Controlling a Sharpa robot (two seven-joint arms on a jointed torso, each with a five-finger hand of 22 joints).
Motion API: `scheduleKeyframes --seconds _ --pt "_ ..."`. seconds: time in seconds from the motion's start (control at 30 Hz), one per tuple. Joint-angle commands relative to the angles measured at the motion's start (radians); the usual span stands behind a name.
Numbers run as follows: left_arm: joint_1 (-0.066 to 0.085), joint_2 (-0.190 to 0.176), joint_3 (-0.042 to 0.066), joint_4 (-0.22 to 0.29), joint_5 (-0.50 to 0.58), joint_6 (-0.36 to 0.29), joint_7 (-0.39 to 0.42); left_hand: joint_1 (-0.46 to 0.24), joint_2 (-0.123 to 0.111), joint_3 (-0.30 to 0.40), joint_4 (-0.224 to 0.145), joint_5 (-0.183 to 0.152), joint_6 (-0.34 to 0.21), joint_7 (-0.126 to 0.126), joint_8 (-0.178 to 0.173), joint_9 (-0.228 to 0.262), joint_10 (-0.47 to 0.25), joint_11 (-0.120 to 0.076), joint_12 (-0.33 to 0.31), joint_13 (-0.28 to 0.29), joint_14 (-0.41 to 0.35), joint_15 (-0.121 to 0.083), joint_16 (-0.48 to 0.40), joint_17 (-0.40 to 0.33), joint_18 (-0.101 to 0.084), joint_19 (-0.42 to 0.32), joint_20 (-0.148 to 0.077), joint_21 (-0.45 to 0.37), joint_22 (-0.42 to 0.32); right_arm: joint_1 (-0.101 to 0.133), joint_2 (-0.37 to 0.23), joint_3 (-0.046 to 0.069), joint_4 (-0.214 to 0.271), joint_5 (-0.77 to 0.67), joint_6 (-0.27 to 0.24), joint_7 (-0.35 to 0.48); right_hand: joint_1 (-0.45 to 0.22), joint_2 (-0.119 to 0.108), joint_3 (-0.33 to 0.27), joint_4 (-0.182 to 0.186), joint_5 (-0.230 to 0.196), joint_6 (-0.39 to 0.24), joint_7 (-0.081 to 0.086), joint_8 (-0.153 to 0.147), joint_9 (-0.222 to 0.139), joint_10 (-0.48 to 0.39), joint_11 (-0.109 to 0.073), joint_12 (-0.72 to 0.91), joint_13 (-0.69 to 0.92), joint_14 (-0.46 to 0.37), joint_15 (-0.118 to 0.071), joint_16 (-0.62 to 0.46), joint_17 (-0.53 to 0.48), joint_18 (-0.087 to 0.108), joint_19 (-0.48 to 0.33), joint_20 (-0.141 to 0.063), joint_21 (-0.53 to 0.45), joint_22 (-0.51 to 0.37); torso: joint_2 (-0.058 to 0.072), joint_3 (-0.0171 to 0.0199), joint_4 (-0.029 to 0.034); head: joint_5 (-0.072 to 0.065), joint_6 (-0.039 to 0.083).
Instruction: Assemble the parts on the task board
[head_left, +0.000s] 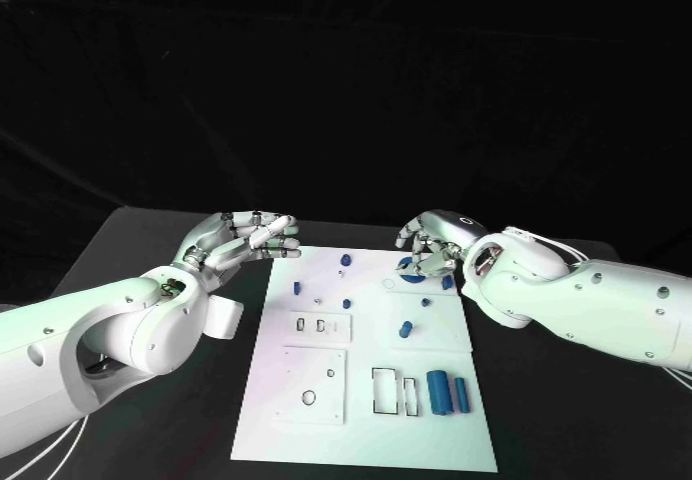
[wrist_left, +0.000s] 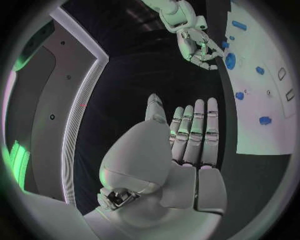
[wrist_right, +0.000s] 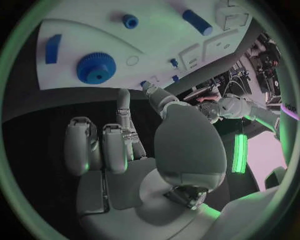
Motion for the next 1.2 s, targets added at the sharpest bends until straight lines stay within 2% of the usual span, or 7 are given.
scheduleKeyframes --seconds 0.03,0.07,0.23,0.3,0.77,1.0,1.2 --pt "0.001 0.003 0.001 -0.002 0.006 0.02 0.006 -0.001 0.006 -0.005 0.001 -0.005 -0.007 0.009 -0.005 0.001 -0.007 0.003 -0.003 -0.001 -0.006 -0.002 -0.006 0.001 0.008 0.004 0.001 -0.004 -0.001 0.002 -0.014 0.0 -0.002 0.127 0.091 -0.026 0.044 0.009 -0.071 0.046 0.011 -0.011 0.001 0.013 0.024 -0.045 -0.004 0.213 0.216 0.063 -0.005 0.042 0.094 -0.016 0.023 -0.004 0.02 0.081 -0.002 0.0029 -0.0074 0.0 -0.001" --pt "0.001 0.004 0.001 -0.003 0.006 0.021 0.006 -0.001 0.006 -0.005 0.001 -0.005 -0.007 0.009 -0.005 0.001 -0.007 0.003 -0.003 -0.001 -0.006 -0.002 -0.006 0.001 0.008 0.004 0.001 -0.004 -0.001 0.002 -0.016 0.0 -0.007 0.133 0.1 -0.029 0.058 0.003 -0.085 0.066 0.019 -0.016 0.006 0.015 0.033 -0.023 -0.004 0.406 0.394 0.073 -0.007 0.064 0.145 -0.02 0.034 -0.002 0.03 0.096 -0.001 0.0033 -0.0075 0.0 -0.001" --pt "0.001 0.005 0.001 -0.005 0.007 0.022 0.006 -0.001 0.006 -0.005 0.001 -0.005 -0.007 0.009 -0.005 0.001 -0.007 0.003 -0.003 -0.001 -0.006 -0.002 -0.006 0.001 0.008 0.004 0.001 -0.004 -0.001 0.001 -0.01 0.001 -0.037 0.142 0.129 -0.038 0.089 0.005 -0.098 0.105 0.045 -0.029 0.011 0.016 0.048 0.067 0.005 0.769 0.715 0.099 0.004 0.112 0.283 -0.029 0.058 0.007 0.055 0.133 -0.001 0.003 -0.0064 -0.005 -0.003" --pt "0.001 0.006 0.001 -0.006 0.007 0.023 0.006 -0.001 0.006 -0.005 0.001 -0.005 -0.007 0.009 -0.005 0.001 -0.007 0.003 -0.003 -0.001 -0.006 -0.002 -0.006 0.001 0.008 0.004 0.001 -0.004 -0.001 0.0 -0.005 0.001 -0.048 0.14 0.134 -0.041 0.097 0.005 -0.102 0.113 0.048 -0.034 0.012 0.014 0.051 0.1 0.009 0.844 0.781 0.105 0.008 0.121 0.311 -0.032 0.066 0.009 0.065 0.145 0.0 0.0032 -0.006 -0.006 -0.003" --pt "0.001 0.004 0.0 -0.007 0.007 0.022 0.004 -0.001 0.006 -0.007 0.0 -0.005 -0.006 0.009 -0.004 0.002 -0.007 0.002 -0.003 -0.001 -0.006 -0.002 -0.007 0.002 0.008 0.003 0.001 -0.005 -0.002 -0.006 0.035 0.0 -0.115 0.13 0.137 -0.048 0.114 0.01 -0.097 0.131 0.076 -0.037 0.017 0.014 0.057 0.146 0.014 0.95 0.874 0.106 0.013 0.122 0.315 -0.037 0.082 0.014 0.083 0.167 -0.001 0.0012 -0.0063 -0.006 -0.012" --pt "0.001 0.005 0.0 -0.007 0.007 0.023 0.004 -0.001 0.006 -0.007 0.0 -0.005 -0.006 0.009 -0.004 0.002 -0.007 0.002 -0.003 -0.001 -0.006 -0.002 -0.007 0.002 0.008 0.003 0.001 -0.005 -0.002 -0.01 0.057 0.0 -0.147 0.123 0.128 -0.05 0.118 0.013 -0.087 0.133 0.089 -0.035 0.017 0.015 0.058 0.15 0.014 0.959 0.882 0.106 0.014 0.122 0.315 -0.039 0.086 0.015 0.086 0.172 0.001 0.0034 -0.0025 -0.006 -0.014" --pt "0.001 0.004 0.0 -0.009 0.007 0.023 0.003 -0.001 0.008 -0.009 0.0 -0.005 -0.006 0.008 -0.005 0.003 -0.008 0.002 -0.003 0.0 -0.006 -0.002 -0.008 0.004 0.009 0.003 0.001 -0.006 -0.002 -0.014 0.065 0.0 -0.162 0.121 0.132 -0.049 0.12 0.015 -0.079 0.134 0.098 -0.034 0.017 0.015 0.058 0.151 0.014 0.963 0.885 0.106 0.014 0.122 0.315 -0.039 0.088 0.015 0.089 0.175 0.002 0.0037 -0.003 -0.004 -0.017"
